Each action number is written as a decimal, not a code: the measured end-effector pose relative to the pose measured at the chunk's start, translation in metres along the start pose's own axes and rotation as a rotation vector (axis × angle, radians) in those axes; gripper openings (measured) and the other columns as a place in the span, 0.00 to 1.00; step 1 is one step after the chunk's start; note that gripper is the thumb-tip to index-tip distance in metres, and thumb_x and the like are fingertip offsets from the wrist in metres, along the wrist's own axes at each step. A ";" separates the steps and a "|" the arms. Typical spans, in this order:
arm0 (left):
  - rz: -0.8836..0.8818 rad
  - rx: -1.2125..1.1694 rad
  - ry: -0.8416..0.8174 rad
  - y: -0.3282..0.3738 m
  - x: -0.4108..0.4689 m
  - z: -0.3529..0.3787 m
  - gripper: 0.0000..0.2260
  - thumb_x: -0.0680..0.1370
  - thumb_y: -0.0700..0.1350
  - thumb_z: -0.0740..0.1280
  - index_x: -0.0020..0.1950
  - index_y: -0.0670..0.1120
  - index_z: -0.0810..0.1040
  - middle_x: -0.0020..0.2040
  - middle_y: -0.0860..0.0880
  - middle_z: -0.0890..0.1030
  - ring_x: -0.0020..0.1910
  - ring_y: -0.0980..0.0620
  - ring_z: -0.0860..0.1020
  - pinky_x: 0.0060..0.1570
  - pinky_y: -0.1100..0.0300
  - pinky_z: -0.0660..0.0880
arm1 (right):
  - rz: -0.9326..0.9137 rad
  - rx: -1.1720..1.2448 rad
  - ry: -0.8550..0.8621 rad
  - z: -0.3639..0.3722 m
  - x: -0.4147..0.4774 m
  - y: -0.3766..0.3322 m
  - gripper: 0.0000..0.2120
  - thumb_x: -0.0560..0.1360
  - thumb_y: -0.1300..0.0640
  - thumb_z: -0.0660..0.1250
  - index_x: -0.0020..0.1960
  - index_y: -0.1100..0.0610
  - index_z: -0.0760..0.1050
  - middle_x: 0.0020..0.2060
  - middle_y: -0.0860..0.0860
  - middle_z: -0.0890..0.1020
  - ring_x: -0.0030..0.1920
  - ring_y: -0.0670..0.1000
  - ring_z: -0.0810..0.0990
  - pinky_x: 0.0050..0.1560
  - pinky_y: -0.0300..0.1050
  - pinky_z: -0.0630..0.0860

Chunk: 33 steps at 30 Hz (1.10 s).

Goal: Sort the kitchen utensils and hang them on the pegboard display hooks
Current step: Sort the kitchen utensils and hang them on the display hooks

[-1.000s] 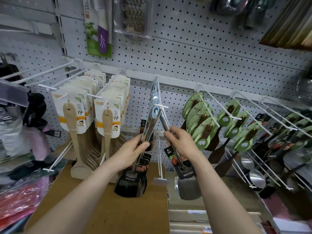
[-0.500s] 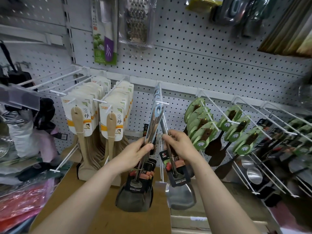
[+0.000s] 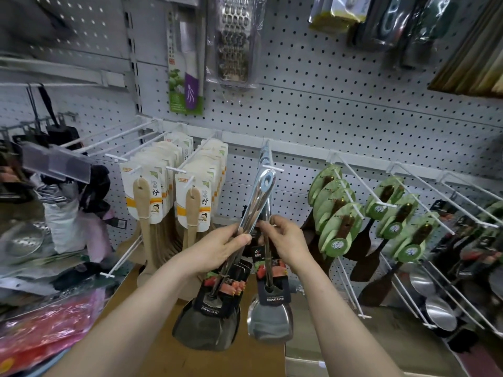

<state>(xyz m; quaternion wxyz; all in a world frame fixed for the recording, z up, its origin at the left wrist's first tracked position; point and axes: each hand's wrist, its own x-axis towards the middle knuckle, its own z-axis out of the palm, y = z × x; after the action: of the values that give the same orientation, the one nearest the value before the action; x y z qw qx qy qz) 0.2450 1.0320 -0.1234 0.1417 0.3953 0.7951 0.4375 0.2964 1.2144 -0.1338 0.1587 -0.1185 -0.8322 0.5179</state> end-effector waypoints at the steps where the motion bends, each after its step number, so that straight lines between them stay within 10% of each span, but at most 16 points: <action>1: -0.003 0.001 -0.001 0.000 0.000 -0.001 0.12 0.81 0.52 0.59 0.52 0.44 0.75 0.43 0.49 0.76 0.43 0.53 0.75 0.52 0.52 0.74 | 0.003 0.012 0.011 0.004 0.001 0.000 0.11 0.79 0.51 0.67 0.47 0.59 0.80 0.34 0.55 0.84 0.33 0.53 0.79 0.39 0.55 0.78; 8: 0.004 0.007 -0.009 -0.002 0.002 0.000 0.10 0.81 0.51 0.59 0.51 0.46 0.74 0.39 0.53 0.73 0.38 0.57 0.71 0.45 0.60 0.72 | -0.001 -0.023 0.101 0.030 0.013 0.005 0.09 0.78 0.53 0.68 0.46 0.57 0.83 0.36 0.47 0.83 0.33 0.39 0.77 0.34 0.34 0.71; 13: 0.005 0.045 -0.030 -0.011 0.003 0.002 0.13 0.81 0.53 0.59 0.64 0.51 0.72 0.48 0.57 0.78 0.49 0.59 0.76 0.54 0.61 0.73 | 0.031 -0.012 0.092 0.038 0.020 0.016 0.07 0.77 0.54 0.68 0.46 0.55 0.83 0.41 0.53 0.86 0.45 0.55 0.84 0.50 0.57 0.80; 24: -0.030 -0.096 0.002 -0.027 0.012 0.021 0.10 0.80 0.53 0.60 0.60 0.56 0.72 0.50 0.59 0.78 0.51 0.67 0.75 0.54 0.67 0.70 | 0.120 -0.033 0.052 0.035 0.052 0.032 0.09 0.76 0.53 0.69 0.44 0.59 0.81 0.43 0.62 0.84 0.48 0.65 0.81 0.52 0.66 0.77; 30: -0.052 -0.094 0.009 -0.033 0.023 0.029 0.13 0.79 0.56 0.59 0.63 0.57 0.70 0.53 0.56 0.79 0.53 0.64 0.76 0.57 0.64 0.73 | 0.172 -0.042 -0.008 0.026 0.059 0.019 0.05 0.77 0.60 0.69 0.46 0.50 0.81 0.47 0.54 0.86 0.50 0.56 0.84 0.55 0.58 0.80; 33: -0.058 -0.102 0.007 -0.036 0.026 0.031 0.16 0.77 0.59 0.59 0.64 0.58 0.70 0.54 0.60 0.78 0.54 0.66 0.75 0.57 0.67 0.71 | 0.074 -0.075 0.054 0.019 0.054 0.015 0.09 0.77 0.61 0.67 0.56 0.53 0.77 0.48 0.45 0.82 0.49 0.45 0.81 0.49 0.38 0.78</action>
<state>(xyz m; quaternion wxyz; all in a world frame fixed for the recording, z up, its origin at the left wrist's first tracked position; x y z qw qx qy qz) 0.2282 1.0588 -0.1671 0.1714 0.3627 0.7834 0.4747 0.2397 1.2243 -0.1475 0.1573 -0.1691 -0.8414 0.4885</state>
